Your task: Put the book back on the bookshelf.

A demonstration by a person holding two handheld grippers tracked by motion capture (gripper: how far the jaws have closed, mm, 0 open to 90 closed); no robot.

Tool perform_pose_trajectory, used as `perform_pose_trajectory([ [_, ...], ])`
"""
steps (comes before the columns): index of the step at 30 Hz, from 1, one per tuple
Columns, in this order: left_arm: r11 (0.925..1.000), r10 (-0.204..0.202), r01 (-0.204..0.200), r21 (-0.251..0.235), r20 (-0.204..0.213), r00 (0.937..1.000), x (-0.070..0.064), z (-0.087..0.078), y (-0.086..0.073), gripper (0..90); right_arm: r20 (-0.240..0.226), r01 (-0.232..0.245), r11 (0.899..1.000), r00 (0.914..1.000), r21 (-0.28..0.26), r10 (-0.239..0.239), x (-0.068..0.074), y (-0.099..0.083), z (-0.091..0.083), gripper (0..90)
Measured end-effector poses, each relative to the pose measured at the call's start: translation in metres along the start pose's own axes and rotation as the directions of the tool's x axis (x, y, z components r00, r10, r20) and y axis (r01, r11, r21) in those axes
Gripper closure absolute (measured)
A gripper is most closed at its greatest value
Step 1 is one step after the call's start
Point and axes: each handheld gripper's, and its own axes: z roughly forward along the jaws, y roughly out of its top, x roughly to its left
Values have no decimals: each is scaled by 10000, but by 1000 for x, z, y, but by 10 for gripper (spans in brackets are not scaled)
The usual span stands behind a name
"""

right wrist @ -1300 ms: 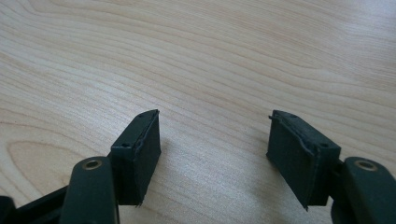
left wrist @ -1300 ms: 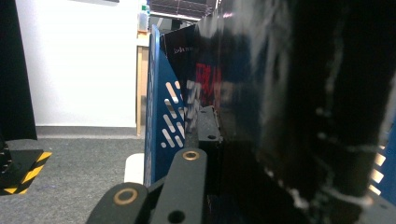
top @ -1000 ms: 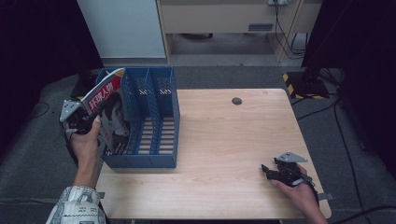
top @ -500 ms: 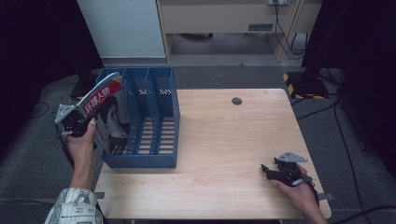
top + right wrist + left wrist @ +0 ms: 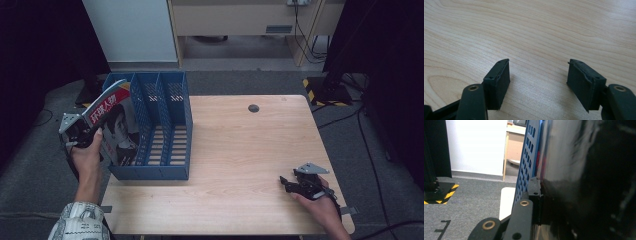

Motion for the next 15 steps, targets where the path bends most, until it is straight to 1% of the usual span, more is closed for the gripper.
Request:
perform_pose_trajectory([
  [5,10000,-40,40,10,28,10000,0,-1,0,826,0,0,10000,10000,1,0,0,0,0,345],
  [8,10000,-9,9,-5,52,10000,-1,-2,4,805,1,2,10000,10000,1,-2,0,0,0,345],
  [9,10000,58,-58,31,27,10000,-1,-2,7,797,-1,2,10000,10000,2,-2,0,0,0,345],
  [13,10000,83,-83,-39,-71,9999,-2,-3,12,729,-7,7,10000,10000,3,-7,0,0,0,344],
  [15,9999,92,-92,-87,-19,10000,-3,-4,15,716,-8,10,10000,10000,1,-10,0,0,0,344],
])
